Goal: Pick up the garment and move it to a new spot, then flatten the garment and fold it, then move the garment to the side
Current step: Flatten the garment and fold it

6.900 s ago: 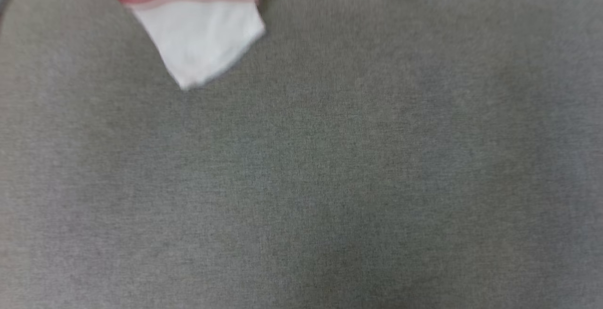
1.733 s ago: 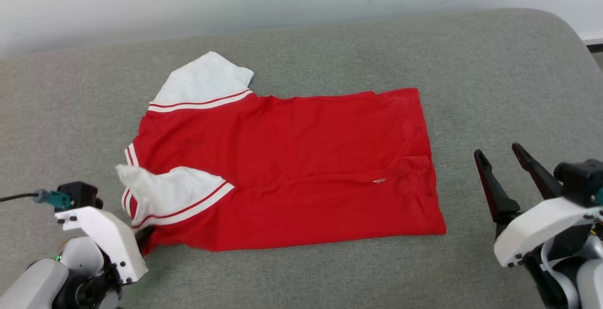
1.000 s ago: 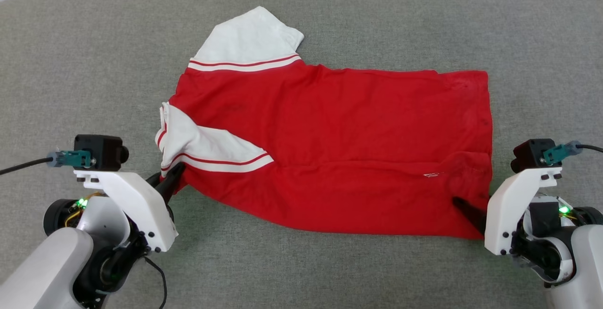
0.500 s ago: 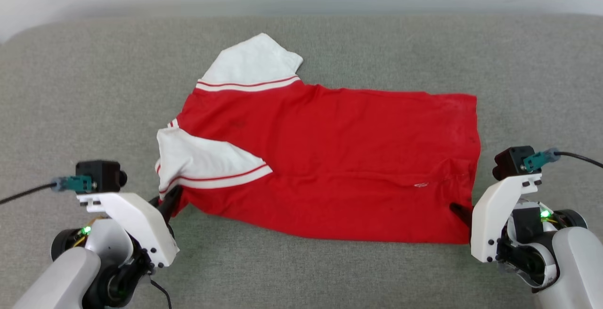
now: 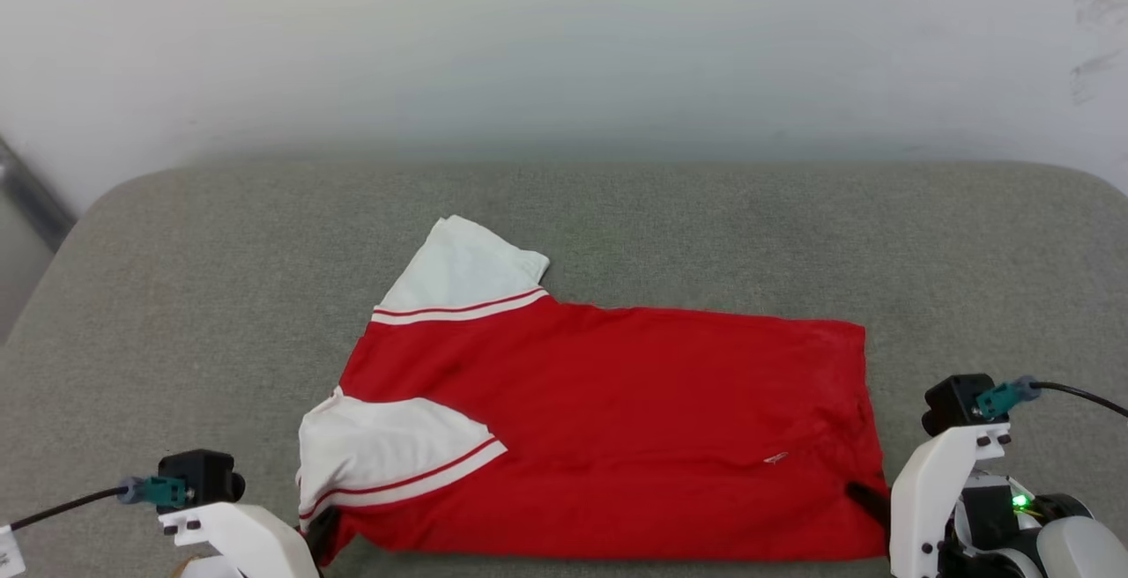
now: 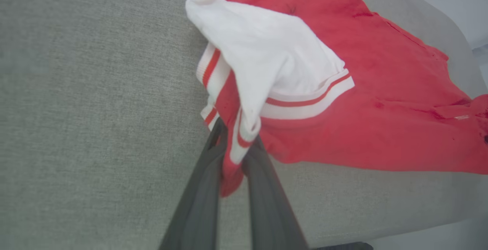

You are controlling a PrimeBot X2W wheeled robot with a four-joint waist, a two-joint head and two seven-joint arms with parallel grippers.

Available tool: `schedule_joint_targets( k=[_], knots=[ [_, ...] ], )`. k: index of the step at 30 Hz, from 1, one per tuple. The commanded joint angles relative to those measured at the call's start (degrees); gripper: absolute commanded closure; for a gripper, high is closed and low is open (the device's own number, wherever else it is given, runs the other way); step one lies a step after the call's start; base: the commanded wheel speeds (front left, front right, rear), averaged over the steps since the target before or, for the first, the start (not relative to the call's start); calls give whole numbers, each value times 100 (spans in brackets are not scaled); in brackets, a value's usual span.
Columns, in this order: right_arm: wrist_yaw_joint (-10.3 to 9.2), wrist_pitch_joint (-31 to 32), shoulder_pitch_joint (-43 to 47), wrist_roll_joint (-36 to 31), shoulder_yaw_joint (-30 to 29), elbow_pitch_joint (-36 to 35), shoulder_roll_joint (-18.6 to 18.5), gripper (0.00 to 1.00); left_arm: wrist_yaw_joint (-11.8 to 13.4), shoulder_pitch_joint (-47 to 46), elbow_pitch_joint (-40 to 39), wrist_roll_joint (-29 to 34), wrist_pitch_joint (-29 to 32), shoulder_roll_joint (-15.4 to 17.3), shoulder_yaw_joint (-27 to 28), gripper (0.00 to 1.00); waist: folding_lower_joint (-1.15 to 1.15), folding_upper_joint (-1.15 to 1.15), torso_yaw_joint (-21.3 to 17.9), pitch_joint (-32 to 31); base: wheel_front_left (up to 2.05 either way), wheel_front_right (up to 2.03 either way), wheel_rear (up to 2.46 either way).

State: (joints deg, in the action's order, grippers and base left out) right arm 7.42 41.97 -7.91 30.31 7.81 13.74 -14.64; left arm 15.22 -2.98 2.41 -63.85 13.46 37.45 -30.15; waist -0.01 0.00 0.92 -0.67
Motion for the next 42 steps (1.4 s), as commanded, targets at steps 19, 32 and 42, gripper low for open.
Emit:
schedule_joint_targets(
  k=[19, 32, 42],
  knots=[
    [6, -2335, 543, -655, -251, -409, 354, 0, -297, -365, 853, 360, -1352, -575, 225, 0, 1, 0, -252, -30, 0, 0, 0],
    [6, -3682, 270, -1786, -694, -1548, 894, 0, -479, -1691, 1164, 1155, -2440, -634, 421, 0, 1, 0, -572, 481, 0, 0, 0],
    [6, -3801, -417, -2069, -715, -2165, 1082, 0, -1178, -3847, 2078, 1245, -1528, -380, 322, 0, 1, 0, -945, 1789, 0, 0, 0]
  ],
)
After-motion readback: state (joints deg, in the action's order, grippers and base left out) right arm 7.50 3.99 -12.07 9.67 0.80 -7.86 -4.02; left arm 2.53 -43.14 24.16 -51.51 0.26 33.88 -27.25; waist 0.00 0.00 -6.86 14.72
